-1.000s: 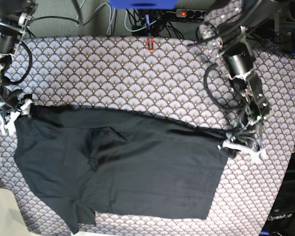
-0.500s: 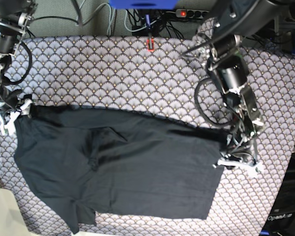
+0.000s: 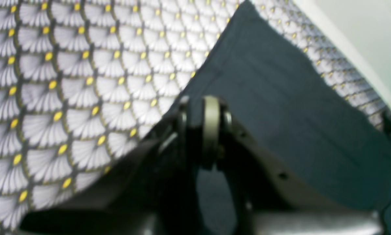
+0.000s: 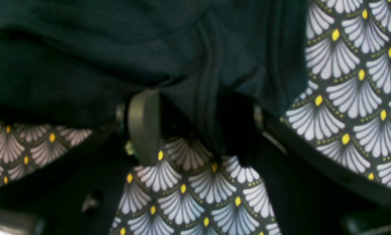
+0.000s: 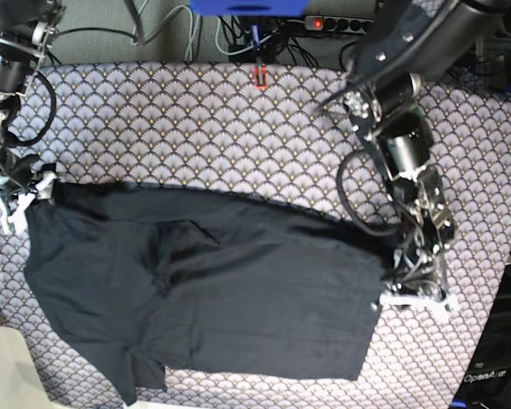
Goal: Fold the T-shirt properly
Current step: 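Drag the left gripper's fabric along the fold toward the shirt's middle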
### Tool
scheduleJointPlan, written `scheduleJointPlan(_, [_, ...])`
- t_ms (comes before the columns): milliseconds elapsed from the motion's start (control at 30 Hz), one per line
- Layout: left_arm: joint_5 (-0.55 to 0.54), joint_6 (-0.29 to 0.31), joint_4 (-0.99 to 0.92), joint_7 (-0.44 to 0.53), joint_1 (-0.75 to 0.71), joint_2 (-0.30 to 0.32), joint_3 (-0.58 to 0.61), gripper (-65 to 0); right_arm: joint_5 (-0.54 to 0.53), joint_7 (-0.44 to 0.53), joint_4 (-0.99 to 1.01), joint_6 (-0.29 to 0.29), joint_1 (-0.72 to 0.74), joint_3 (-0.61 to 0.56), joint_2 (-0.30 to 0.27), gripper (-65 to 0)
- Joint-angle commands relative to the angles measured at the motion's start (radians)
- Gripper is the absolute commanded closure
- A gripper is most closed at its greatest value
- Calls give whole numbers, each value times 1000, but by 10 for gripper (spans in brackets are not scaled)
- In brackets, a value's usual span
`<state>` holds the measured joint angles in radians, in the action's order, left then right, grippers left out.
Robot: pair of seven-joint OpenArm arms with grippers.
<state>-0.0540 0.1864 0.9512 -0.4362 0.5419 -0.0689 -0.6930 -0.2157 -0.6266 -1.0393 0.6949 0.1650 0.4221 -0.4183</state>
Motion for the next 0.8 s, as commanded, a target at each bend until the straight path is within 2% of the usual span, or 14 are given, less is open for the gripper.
scheduleJointPlan(0, [-11, 12, 7, 27, 48, 4, 3, -57, -11, 18, -14, 3, 15, 2, -21, -355])
scheduleJointPlan(167, [-10, 6, -50, 29, 105, 17, 3, -54, -11, 18, -14, 3, 15, -19, -21, -355])
scheduleJointPlan(267, [-11, -63, -77, 30, 120, 24, 3, -54, -11, 18, -14, 3, 14, -24, -21, -355])
scheduleJointPlan(367, [-11, -97, -84, 67, 120, 25, 5, -54, -11, 18, -14, 3, 11, -24, -21, -355])
scheduleJointPlan(467, [-11, -106, -90, 112, 114, 48, 5, -54, -11, 18, -14, 3, 11, -24, -21, -355])
scheduleJointPlan(767, [-13, -106, -229, 167, 151, 106, 5, -54, -11, 18, -14, 3, 9, -25, -21, -355])
